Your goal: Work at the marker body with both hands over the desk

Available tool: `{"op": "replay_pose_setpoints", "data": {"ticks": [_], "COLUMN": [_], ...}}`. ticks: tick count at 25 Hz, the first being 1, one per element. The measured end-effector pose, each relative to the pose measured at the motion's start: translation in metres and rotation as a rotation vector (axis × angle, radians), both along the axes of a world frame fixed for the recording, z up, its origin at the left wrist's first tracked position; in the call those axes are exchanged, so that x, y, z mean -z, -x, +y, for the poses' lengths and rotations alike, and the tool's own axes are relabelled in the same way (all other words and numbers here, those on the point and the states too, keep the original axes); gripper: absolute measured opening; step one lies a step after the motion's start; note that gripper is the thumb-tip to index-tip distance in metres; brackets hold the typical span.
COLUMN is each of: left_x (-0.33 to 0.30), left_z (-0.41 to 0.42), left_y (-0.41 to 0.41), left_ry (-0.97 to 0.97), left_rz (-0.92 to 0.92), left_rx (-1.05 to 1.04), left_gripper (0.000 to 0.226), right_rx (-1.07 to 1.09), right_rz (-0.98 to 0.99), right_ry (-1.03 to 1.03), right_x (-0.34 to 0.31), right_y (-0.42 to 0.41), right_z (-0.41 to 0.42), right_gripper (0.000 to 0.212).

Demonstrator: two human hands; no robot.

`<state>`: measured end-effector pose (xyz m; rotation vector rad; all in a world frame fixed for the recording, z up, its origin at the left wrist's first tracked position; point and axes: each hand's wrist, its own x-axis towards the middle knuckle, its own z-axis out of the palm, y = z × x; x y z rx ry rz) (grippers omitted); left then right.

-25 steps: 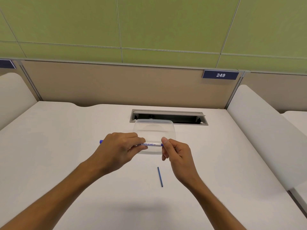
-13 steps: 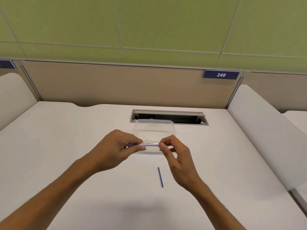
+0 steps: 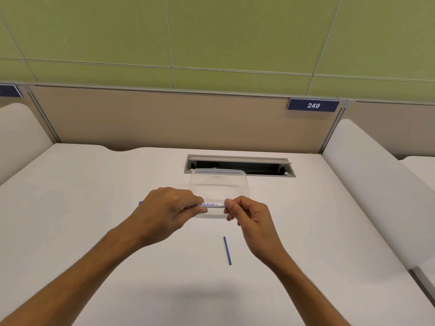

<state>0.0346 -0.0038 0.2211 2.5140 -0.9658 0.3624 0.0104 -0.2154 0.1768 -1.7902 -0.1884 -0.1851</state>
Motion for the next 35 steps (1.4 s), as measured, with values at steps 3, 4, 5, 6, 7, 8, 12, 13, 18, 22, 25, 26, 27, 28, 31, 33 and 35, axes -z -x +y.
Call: {"op": "replay_pose_setpoints", "data": {"ticks": [3,4,5,6,7,8,12,13,18,22,25,26,27,28,31,33,35], "left_x": [0.0015,0.0018,0.0021,0.0023,0.0026,0.0028,0.0000,-0.0010,-0.0021,0.0006,0.0033,0.0036,0.0037,0.0036,0.0025,0.0018,0.0011], "left_z": [0.0030,0.0037,0.0045,0.0052,0.0057,0.0057,0.0025,0.0016,-0.0006,0.0003,0.0031,0.0039,0.0044,0.0047,0.0048,0.0040,0.0030], "left_y": [-0.0032,-0.0037,-0.0037,-0.0036,-0.0032,-0.0028,-0.0008,-0.0004,0.0011,0.0010,0.0001,-0.0002,-0.0004,-0.0002,0.0008,0.0014,0.0019], "left_ry": [0.039,0.033,0.024,0.019,0.017,0.016,-0.012,-0.025,-0.076,-0.054,-0.009,-0.001,0.002,0.004,0.002,-0.027,-0.060], "left_rz": [0.081,0.086,0.090,0.095,0.098,0.096,0.032,0.006,-0.056,-0.007,0.096,0.109,0.111,0.110,0.086,0.045,0.014], "left_rx": [-0.001,-0.004,-0.011,-0.018,-0.024,-0.025,-0.015,-0.015,-0.015,-0.020,-0.036,-0.035,-0.033,-0.030,-0.026,-0.024,-0.028], "left_gripper": [0.029,0.029,0.029,0.028,0.028,0.028,0.025,0.024,0.023,0.025,0.033,0.034,0.033,0.033,0.029,0.026,0.026], "right_rx": [-0.029,-0.037,-0.043,-0.046,-0.046,-0.040,0.023,0.040,0.033,0.000,-0.015,-0.031,-0.051,-0.070,-0.051,0.011,0.031], "right_rz": [-0.025,-0.027,-0.028,-0.029,-0.030,-0.032,-0.012,-0.005,-0.007,-0.014,-0.028,-0.028,-0.026,-0.023,0.000,0.008,0.019], "right_ry": [0.019,0.026,0.032,0.031,0.019,0.004,-0.024,-0.025,-0.052,-0.048,-0.045,-0.052,-0.059,-0.066,-0.071,-0.071,-0.073], "right_x": [0.0007,0.0018,0.0026,0.0034,0.0040,0.0049,0.0049,0.0048,0.0033,0.0060,0.0071,0.0069,0.0064,0.0063,0.0031,0.0021,0.0005], "right_y": [0.0014,0.0014,0.0019,0.0022,0.0028,0.0031,0.0031,0.0024,0.0036,0.0043,0.0037,0.0036,0.0036,0.0038,0.0037,0.0026,0.0021], "right_z": [-0.0029,-0.0043,-0.0053,-0.0063,-0.0070,-0.0077,-0.0061,-0.0051,0.0005,-0.0010,-0.0042,-0.0054,-0.0067,-0.0078,-0.0073,-0.0055,-0.0043], "right_gripper": [0.019,0.017,0.014,0.011,0.009,0.007,0.019,0.029,0.038,0.031,0.017,0.013,0.011,0.009,0.010,0.031,0.048]}}
